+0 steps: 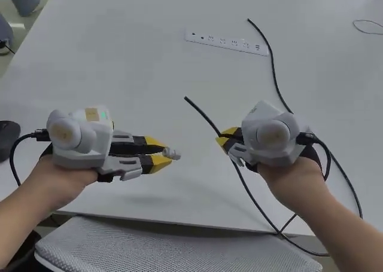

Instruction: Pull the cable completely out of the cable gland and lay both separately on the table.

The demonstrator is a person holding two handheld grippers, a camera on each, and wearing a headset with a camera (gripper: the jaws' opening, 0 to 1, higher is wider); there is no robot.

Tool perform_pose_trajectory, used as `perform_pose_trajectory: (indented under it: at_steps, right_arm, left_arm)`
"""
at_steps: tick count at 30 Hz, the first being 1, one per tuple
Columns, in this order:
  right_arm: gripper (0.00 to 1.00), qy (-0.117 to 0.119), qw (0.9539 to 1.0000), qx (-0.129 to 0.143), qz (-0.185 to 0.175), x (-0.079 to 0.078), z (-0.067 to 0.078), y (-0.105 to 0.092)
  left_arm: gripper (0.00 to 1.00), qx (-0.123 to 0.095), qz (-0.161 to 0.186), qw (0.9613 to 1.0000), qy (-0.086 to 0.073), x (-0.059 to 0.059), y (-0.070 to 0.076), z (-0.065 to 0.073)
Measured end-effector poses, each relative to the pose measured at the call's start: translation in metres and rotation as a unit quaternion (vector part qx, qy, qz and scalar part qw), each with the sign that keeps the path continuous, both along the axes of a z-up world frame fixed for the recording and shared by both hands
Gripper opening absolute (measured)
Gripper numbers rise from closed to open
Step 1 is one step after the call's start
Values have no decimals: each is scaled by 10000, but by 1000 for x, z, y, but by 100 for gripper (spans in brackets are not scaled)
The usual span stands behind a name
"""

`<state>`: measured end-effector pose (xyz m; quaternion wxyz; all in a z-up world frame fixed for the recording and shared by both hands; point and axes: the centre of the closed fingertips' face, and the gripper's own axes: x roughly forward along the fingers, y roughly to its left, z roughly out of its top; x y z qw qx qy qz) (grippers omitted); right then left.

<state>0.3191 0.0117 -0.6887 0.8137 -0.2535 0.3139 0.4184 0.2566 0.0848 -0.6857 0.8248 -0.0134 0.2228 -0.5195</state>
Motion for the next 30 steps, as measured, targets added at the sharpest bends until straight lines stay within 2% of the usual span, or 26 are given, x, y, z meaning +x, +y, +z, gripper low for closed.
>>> perform_pose_trajectory:
  at_steps: [4,11,17,23,27,29,30]
  right_arm:
    - [0,10,9999,-14,100,9,-2,12]
    - [0,-1,9993,-243,280,23,-14,30]
    - [0,70,9983,-340,459,35,-30,51]
    - [0,40,9982,-355,484,48,-45,69]
    - [0,134,9966,-431,687,49,-59,81]
    - [0,260,9949,-389,899,43,-65,92]
    - [0,262,9929,-464,1064,40,-69,97]
  left_arm:
    - [15,-37,39,10000,36,1,4,-9]
    - [15,30,38,9999,140,2,10,-31]
    - [15,-14,119,9995,302,5,18,-46]
    - [15,43,159,9992,363,8,23,-62]
    - [15,52,170,9990,401,8,25,-73]
    - [15,68,182,9989,436,8,27,-78]
    - [15,66,201,9987,464,9,28,-80]
